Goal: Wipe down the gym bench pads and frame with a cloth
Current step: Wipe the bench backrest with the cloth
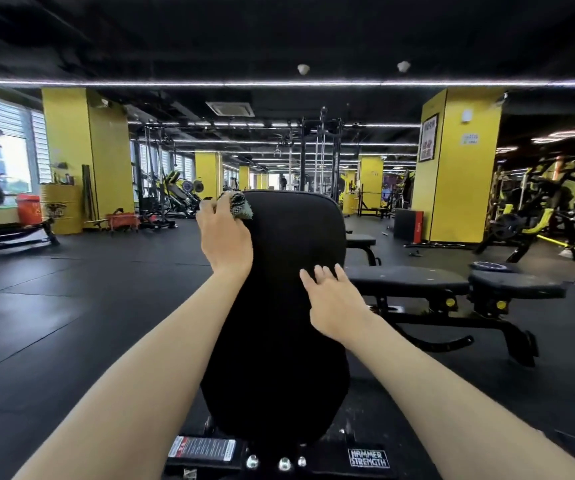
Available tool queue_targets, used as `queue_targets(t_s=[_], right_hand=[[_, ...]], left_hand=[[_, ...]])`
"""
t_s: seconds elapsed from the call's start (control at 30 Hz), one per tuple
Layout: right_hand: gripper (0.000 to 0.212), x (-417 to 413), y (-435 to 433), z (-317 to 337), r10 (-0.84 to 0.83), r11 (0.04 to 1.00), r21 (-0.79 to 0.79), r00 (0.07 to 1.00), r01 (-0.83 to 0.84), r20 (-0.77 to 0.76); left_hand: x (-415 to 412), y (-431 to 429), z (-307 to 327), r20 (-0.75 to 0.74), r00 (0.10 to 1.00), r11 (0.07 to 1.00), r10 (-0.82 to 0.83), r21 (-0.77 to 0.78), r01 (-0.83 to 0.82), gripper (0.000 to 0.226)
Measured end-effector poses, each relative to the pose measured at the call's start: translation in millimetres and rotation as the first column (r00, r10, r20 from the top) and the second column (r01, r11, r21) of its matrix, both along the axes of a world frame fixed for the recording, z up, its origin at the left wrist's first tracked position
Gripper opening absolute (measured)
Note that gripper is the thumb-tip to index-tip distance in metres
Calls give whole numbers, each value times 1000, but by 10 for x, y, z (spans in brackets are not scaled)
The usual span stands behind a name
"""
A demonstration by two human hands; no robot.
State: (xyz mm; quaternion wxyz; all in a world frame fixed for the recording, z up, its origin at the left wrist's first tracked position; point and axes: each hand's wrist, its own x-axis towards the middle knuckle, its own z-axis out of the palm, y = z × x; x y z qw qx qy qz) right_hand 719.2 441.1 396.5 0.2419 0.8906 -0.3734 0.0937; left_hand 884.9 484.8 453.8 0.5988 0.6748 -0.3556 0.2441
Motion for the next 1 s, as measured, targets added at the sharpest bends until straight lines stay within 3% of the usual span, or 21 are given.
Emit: queue_targets(t_s=[0.1, 0.27, 0.33, 0.43, 0.5, 0.57, 0.63, 0.83, 1.0], right_hand=[[65, -32, -48, -52, 46, 999, -2, 999, -46, 19], [58, -51, -75, -41, 89, 995, 34, 990, -93, 109], [63, -103, -93, -112, 85, 994, 55, 991, -91, 100], [63, -124, -101, -120, 78, 996, 36, 995, -80, 64], [60, -74, -84, -73, 76, 997, 17, 995, -77, 65], [59, -50, -72, -57, 68, 998, 6, 996, -68, 66], [58, -69, -75, -71, 68, 998, 9, 996, -69, 59], [57, -167, -97, -81, 128, 991, 37, 989, -131, 77], [69, -233, -192, -89, 150, 983, 98, 986, -156, 67]], left_hand=[[-102, -160, -53, -59, 997, 997, 51, 67, -47, 50], [-795, -455, -302, 288, 940, 977, -185, 158, 144, 51], [-858, -487, -301, 311, 912, 958, -267, 191, 216, 54], [-686, -362, -238, 311, 913, 964, -263, 111, 240, 55], [-462, -254, -141, 221, 961, 986, -164, 2, 168, 52], [-216, -164, -21, 16, 999, 995, -43, -90, 44, 49], [-22, -126, 54, -60, 998, 995, 12, -94, -18, 50], [-271, -398, 103, 17, 999, 997, -37, -65, 38, 47], [-947, -682, 99, 339, 924, 984, -175, 86, 155, 49]])
